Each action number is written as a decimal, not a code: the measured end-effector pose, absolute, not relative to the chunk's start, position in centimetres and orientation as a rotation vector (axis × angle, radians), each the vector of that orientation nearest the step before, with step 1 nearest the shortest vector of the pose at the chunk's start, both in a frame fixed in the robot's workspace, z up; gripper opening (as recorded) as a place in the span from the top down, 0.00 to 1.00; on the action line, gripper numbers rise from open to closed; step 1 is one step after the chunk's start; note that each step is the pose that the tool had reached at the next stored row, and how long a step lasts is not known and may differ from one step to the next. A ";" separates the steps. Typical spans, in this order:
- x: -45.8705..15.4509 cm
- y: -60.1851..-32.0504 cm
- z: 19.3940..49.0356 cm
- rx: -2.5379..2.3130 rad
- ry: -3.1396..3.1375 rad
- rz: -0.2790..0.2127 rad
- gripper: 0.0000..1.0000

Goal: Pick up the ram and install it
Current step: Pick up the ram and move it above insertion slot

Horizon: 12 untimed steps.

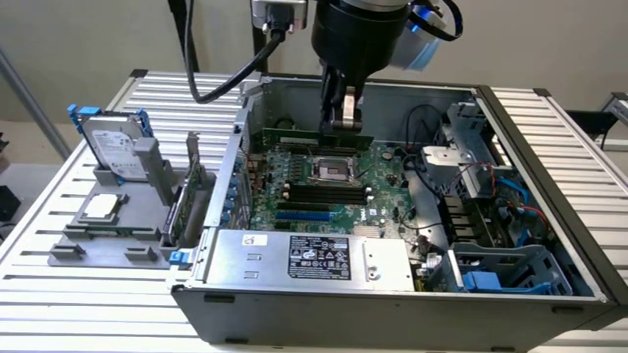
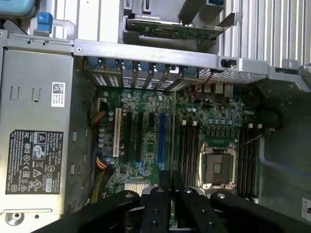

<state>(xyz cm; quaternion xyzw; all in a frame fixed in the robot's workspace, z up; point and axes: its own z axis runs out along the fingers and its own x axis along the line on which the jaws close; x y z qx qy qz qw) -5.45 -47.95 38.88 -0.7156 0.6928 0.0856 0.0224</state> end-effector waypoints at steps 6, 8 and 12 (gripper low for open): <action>-4.6 -46.2 38.3 -2.223 2.154 0.252 0.86; -4.4 -45.9 38.2 -2.224 2.157 0.248 0.86; -3.9 -45.5 38.1 -2.217 2.165 0.245 0.86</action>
